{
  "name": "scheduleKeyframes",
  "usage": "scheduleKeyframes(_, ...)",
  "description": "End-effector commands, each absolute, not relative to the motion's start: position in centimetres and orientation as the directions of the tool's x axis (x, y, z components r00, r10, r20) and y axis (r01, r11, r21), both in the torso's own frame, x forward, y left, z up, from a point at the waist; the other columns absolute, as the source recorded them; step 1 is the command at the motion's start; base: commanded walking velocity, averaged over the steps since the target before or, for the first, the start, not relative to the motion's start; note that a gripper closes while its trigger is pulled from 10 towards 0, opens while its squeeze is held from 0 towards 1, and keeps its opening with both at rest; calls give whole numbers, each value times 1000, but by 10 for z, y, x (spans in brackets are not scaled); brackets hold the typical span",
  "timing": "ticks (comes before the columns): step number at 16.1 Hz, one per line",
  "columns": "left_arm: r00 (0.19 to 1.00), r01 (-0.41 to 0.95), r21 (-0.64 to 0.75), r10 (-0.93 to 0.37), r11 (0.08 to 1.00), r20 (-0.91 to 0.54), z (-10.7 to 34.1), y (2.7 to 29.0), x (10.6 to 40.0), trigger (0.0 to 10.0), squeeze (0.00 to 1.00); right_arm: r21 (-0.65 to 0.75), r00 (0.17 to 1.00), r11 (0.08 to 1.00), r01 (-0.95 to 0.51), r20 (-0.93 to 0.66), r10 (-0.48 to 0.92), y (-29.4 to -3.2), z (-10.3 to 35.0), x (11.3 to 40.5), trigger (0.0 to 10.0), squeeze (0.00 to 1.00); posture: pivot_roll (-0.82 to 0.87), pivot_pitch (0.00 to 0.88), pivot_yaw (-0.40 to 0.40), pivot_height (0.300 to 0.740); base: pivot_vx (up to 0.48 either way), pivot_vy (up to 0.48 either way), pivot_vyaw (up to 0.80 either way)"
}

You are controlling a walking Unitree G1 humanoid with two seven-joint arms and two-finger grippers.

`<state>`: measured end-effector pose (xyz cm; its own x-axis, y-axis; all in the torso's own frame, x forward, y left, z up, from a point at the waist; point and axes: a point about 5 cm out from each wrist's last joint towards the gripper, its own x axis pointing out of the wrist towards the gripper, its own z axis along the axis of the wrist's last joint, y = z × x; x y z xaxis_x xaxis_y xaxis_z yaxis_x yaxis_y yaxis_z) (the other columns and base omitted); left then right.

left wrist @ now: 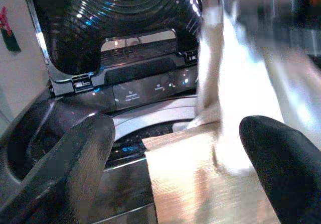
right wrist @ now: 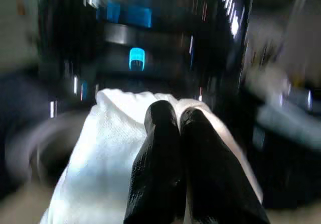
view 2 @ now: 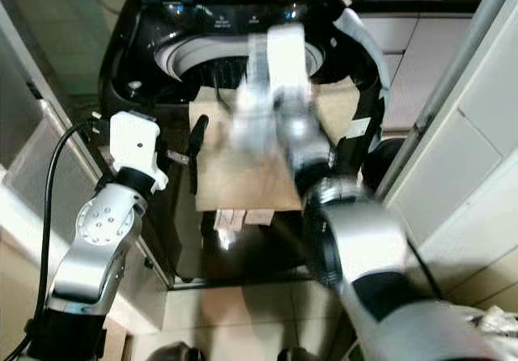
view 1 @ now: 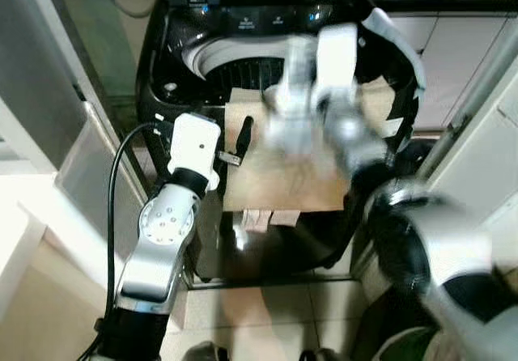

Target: Clothes washing

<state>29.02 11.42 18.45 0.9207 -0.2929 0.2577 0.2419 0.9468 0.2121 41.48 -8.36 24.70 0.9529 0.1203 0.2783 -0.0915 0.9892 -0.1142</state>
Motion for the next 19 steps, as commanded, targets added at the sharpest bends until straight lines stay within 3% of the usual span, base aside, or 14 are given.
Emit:
scheduleKeyframes(1, 915, 259, 225, -313, 940, 255, 185, 110, 293, 10000, 0, -83, 914, 992, -92, 387, 117, -85, 277, 415, 0, 0, 68, 0, 18, 740, 0, 0, 0)
scheduleKeyframes(4, 915, 256, 240, -315, 936, 251, 183, 106, 295, 10000, 0, -84, 896, 993, -82, 429, 111, -90, 300, 417, 0, 0, 56, 0, 16, 740, 0, 0, 0)
scheduleKeyframes(10, 912, 245, 234, -305, 941, 274, 184, 103, 296, 10000, 0, -108, 921, 991, -75, 374, 110, -91, 289, 419, 0, 0, 64, 0, -13, 740, 0, 0, 0)
scheduleKeyframes(13, 898, 253, 241, -320, 937, 302, 188, 101, 294, 10000, 0, -130, 885, 991, -22, 459, 80, -93, 304, 417, 0, 0, 62, 0, -12, 740, 0, 0, 0)
scheduleKeyframes(16, 816, 194, 301, -323, 934, 478, 222, 99, 290, 10000, 0, -163, 783, 986, 38, 617, 72, -95, 351, 410, 0, 0, 51, 0, -12, 740, 0, 0, 0)
scheduleKeyframes(19, 764, 159, 325, -325, 932, 557, 257, 102, 300, 10000, 0, -157, 778, 986, 51, 625, 59, -99, 354, 410, 0, 0, 53, 0, -25, 740, 0, 0, 0)
